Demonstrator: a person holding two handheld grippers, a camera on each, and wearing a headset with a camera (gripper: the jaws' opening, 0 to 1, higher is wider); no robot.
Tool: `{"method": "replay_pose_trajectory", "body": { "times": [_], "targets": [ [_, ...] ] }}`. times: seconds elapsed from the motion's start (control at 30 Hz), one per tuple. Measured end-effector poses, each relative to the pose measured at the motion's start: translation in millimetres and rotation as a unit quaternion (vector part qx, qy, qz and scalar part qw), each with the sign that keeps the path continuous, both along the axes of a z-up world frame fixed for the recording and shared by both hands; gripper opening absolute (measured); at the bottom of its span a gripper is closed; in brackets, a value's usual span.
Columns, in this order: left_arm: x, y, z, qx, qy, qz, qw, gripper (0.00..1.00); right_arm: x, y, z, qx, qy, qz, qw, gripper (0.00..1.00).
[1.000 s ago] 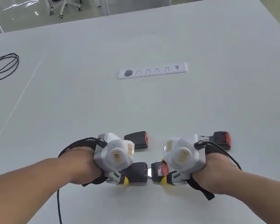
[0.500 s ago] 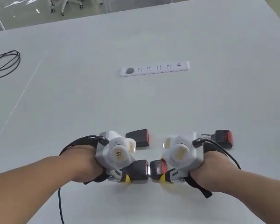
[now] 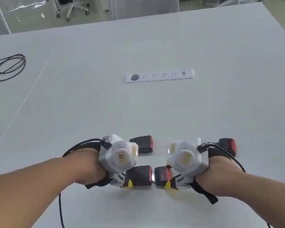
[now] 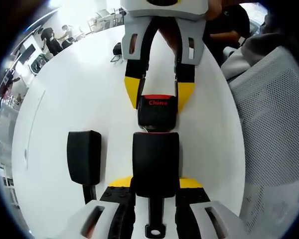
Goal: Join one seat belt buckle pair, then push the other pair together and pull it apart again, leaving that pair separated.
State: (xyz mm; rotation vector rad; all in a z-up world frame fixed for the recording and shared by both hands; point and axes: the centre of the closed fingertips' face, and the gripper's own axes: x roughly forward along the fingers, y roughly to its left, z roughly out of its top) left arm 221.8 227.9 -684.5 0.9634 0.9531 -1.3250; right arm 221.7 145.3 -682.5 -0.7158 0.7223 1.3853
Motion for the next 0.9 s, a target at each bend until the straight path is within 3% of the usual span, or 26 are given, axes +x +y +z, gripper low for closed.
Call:
{"method": "replay_pose_trajectory", "body": {
  "times": [0.43,0.9],
  "targets": [
    [2.0,-1.5,0.1,-0.007,0.001,-0.002,1.0000,0.30,0.1,0.9,0.2,0.005,0.002,-0.002,1.0000,0.31],
    [2.1,-2.6,0.6,0.012,0.000,0.006,0.9999,0.32,1.1,1.9,1.0,0.012,0.005,0.000,0.9999,0.33]
  ]
}}
